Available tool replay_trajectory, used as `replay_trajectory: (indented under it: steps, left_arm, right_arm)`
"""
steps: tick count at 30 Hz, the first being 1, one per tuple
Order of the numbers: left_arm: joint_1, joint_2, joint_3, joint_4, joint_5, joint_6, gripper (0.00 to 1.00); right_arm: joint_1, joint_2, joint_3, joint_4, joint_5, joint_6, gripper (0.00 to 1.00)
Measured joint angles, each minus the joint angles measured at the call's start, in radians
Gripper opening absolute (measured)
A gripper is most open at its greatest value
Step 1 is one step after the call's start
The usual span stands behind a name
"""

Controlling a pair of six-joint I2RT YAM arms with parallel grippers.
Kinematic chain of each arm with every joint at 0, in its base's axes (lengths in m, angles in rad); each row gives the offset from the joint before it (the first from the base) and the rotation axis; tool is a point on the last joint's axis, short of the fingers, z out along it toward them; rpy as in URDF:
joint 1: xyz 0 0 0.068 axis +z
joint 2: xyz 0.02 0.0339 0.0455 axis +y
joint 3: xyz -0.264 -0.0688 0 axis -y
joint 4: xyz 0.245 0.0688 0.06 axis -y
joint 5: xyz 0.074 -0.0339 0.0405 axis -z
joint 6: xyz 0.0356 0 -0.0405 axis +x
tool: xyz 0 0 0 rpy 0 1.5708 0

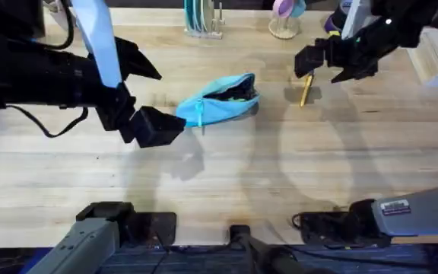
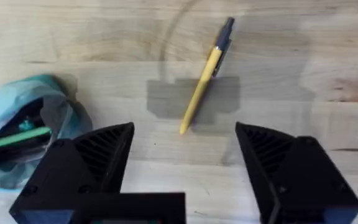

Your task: Unzip the bag, pick up the pens from the table one at a time and place them inside, then zip the bag closed.

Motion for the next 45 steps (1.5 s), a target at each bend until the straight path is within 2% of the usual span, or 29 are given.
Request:
replay_trajectory:
  steps: [15, 23, 30, 36, 37, 42, 45]
  left_arm:
    - [0.000, 0.000, 0.000, 0.000, 0.000, 0.000, 0.993]
    - [0.000, 0.000, 0.000, 0.000, 0.000, 0.000, 0.993]
    - [0.000, 0.000, 0.000, 0.000, 0.000, 0.000, 0.993]
    - [0.000, 0.000, 0.000, -0.001, 0.000, 0.000, 0.993]
    - [0.000, 0.000, 0.000, -0.001, 0.000, 0.000, 0.993]
    - [0.000, 0.000, 0.000, -0.001, 0.000, 0.000, 0.993]
    - [0.000, 0.000, 0.000, -0.001, 0.000, 0.000, 0.993]
  right_arm:
    - [0.000, 0.147, 0.000, 0.096, 0.001, 0.120, 0.994]
    - [0.038, 0.184, 0.000, 0.101, 0.116, 0.163, 0.996]
    - [0.096, 0.214, 0.000, 0.119, 0.158, 0.207, 0.996]
    - [0.110, 0.218, 0.000, 0.124, 0.176, 0.258, 0.988]
    - [0.111, 0.218, 0.000, 0.124, 0.178, 0.263, 0.969]
    - [0.108, 0.223, 0.000, 0.121, 0.210, 0.292, 0.625]
    - [0.108, 0.223, -0.005, 0.124, 0.217, 0.306, 0.484]
